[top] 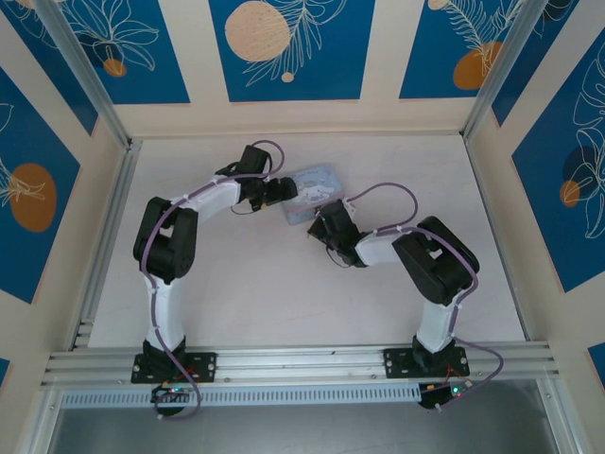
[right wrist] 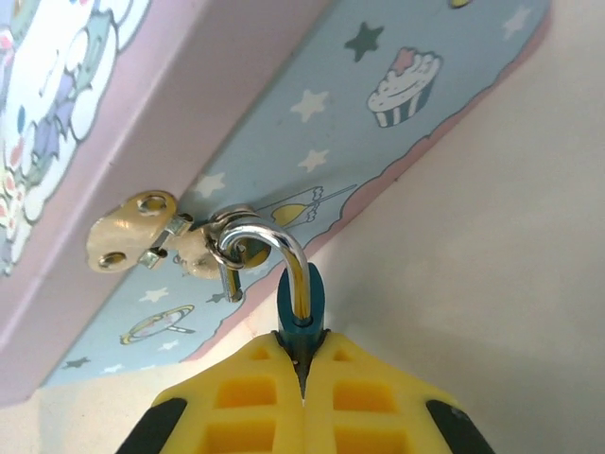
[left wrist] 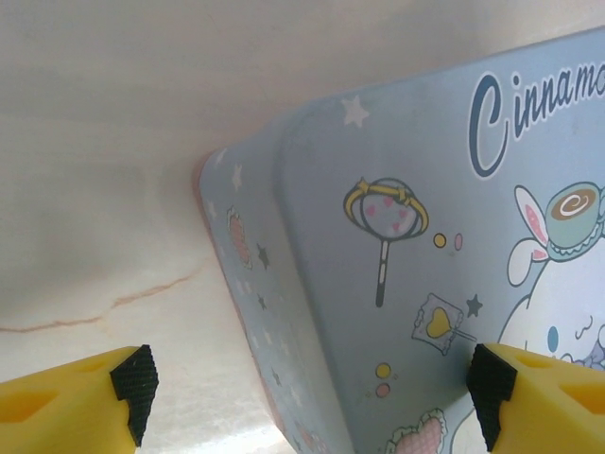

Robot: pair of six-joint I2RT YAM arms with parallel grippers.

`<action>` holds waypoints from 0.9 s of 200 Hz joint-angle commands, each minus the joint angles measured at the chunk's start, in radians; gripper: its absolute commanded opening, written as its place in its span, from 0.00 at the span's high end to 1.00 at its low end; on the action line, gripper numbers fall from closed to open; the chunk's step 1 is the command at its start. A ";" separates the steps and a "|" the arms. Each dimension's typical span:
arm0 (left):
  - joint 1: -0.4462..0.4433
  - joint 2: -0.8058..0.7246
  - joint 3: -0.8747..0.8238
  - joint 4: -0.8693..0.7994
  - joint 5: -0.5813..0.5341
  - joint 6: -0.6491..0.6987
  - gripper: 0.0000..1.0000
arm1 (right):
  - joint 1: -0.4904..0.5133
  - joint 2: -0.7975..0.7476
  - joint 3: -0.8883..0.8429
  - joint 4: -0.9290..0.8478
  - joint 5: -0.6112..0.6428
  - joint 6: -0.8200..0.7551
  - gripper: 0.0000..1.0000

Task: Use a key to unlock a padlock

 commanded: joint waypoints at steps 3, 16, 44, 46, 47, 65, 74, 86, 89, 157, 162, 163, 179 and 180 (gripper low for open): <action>-0.006 0.064 -0.058 -0.135 -0.022 0.004 0.15 | -0.046 -0.051 -0.061 0.057 0.019 0.092 1.00; -0.006 0.063 -0.065 -0.127 -0.018 0.003 0.15 | -0.079 -0.038 -0.086 0.147 -0.048 0.158 1.00; -0.011 0.068 -0.071 -0.125 -0.014 0.000 0.16 | -0.121 0.032 -0.099 0.328 -0.174 0.290 1.00; -0.011 0.068 -0.071 -0.125 -0.015 0.000 0.16 | -0.124 0.035 -0.099 0.337 -0.181 0.296 1.00; -0.011 0.068 -0.071 -0.125 -0.014 0.000 0.16 | -0.124 0.038 -0.099 0.341 -0.183 0.301 1.00; -0.013 0.072 -0.075 -0.125 -0.016 -0.004 0.17 | -0.146 0.062 -0.108 0.394 -0.208 0.352 1.00; -0.012 0.073 -0.075 -0.123 -0.016 -0.004 0.17 | -0.163 0.062 -0.113 0.399 -0.213 0.362 1.00; -0.012 0.076 -0.075 -0.124 -0.015 -0.006 0.17 | -0.192 0.047 -0.121 0.380 -0.214 0.363 1.00; -0.013 0.076 -0.075 -0.123 -0.014 -0.006 0.17 | -0.202 0.042 -0.124 0.370 -0.213 0.364 1.00; -0.012 0.045 -0.075 -0.111 0.002 0.002 0.09 | -0.275 -0.181 -0.208 0.177 -0.316 0.213 0.97; -0.013 0.040 -0.072 -0.110 0.005 0.002 0.08 | -0.274 -0.201 -0.224 0.159 -0.319 0.207 0.90; -0.013 0.037 -0.072 -0.111 0.005 0.002 0.07 | -0.273 -0.205 -0.228 0.154 -0.320 0.206 0.89; -0.013 0.009 -0.065 -0.119 0.011 0.005 0.02 | -0.279 -0.277 -0.288 0.100 -0.330 0.199 0.56; -0.013 0.007 -0.064 -0.120 0.012 0.006 0.02 | -0.280 -0.283 -0.292 0.097 -0.330 0.198 0.54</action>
